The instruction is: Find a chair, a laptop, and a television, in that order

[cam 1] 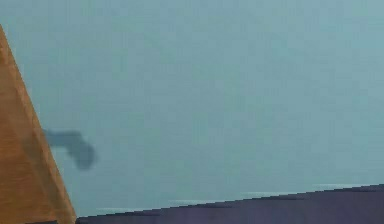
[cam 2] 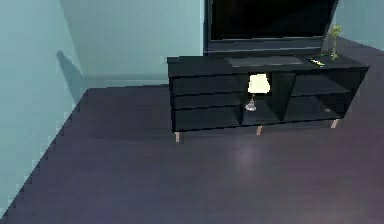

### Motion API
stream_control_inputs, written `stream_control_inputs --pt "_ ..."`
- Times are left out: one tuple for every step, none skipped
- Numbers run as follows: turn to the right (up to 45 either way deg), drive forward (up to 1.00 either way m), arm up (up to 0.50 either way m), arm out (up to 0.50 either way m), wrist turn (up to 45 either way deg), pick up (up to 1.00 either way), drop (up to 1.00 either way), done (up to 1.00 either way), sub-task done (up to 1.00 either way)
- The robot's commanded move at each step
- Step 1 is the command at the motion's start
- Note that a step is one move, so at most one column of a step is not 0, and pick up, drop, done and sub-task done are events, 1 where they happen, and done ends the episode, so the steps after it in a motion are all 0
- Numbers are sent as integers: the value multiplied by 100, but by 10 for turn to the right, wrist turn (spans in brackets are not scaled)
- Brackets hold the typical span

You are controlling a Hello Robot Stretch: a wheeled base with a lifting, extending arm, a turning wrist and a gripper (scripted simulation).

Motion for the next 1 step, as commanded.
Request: stream_control_inputs --pt "-450 0 0 0 0 0 0 0 0"
